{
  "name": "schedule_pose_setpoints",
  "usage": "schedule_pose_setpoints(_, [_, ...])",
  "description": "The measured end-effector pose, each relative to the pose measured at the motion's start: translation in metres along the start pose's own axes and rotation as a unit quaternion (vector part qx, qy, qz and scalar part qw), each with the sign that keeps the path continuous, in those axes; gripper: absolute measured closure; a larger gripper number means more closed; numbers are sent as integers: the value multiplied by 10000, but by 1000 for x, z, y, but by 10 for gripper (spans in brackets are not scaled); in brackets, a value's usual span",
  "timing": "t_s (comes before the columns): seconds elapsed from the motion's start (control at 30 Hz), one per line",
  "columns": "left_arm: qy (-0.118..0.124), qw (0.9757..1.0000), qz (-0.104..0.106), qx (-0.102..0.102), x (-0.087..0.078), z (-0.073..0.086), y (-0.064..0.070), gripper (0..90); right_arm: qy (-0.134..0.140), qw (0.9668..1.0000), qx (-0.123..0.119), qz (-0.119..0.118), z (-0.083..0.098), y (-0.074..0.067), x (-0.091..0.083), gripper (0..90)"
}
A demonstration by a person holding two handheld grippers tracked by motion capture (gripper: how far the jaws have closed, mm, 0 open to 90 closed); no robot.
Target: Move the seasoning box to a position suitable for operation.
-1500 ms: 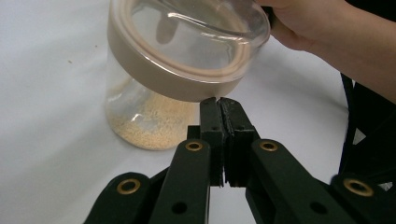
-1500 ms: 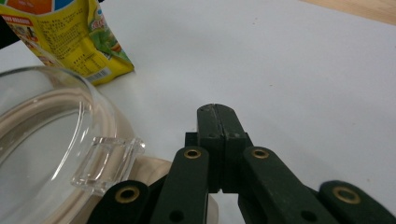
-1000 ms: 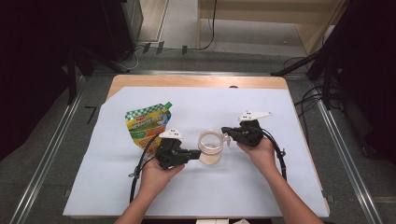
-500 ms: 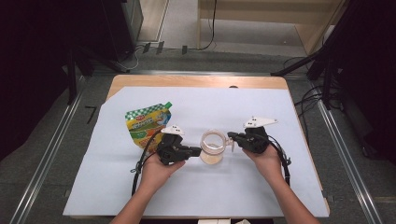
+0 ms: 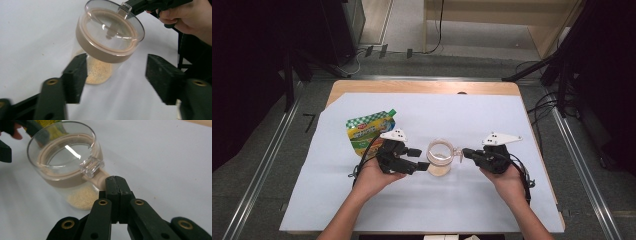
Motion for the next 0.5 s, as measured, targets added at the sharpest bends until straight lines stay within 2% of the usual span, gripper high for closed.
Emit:
schedule_pose_setpoints(0.03, [-31, 10000, -8, 65, 1, -3, -1, 246, -2, 10000, 25, -25, 3, -2, -2, 900])
schedule_pose_setpoints(0.07, [-31, 10000, -8, 65, 1, -3, -1, 235, -2, 10000, 25, -25, 3, -2, -2, 900])
schedule_pose_setpoints(0.13, [-169, 9998, 127, 31, 5, -7, -1, 219, -48, 9999, 84, -26, 7, -2, -3, 900])
schedule_pose_setpoints(0.2, [-379, 9989, 253, 119, 13, -9, -3, 197, -64, 9998, 179, -66, 11, -2, -1, 900])
schedule_pose_setpoints(0.3, [-448, 9981, 372, 189, 20, -10, -4, 173, -74, 9998, 167, -66, 11, -2, 1, 900])
schedule_pose_setpoints(0.33, [-448, 9981, 372, 189, 20, -10, -4, 172, -74, 9998, 167, -66, 11, -2, 1, 900])
schedule_pose_setpoints(0.43, [-449, 9979, 208, 417, 29, -13, -6, 152, -77, 9998, 191, -79, 12, -2, 3, 900])
schedule_pose_setpoints(0.5, [-429, 9977, 160, 492, 33, -15, -7, 148, -85, 9997, 213, -68, 12, -1, 3, 900])
Point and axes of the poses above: each handheld gripper's, and its own axes: x roughly forward along the jaws, z roughly out of its underside, y roughly to its right, the point moved 8 cm from there along x, roughly forward along the jaws, and after that the axes turned 14 degrees about -x, right-handed, at the moved point
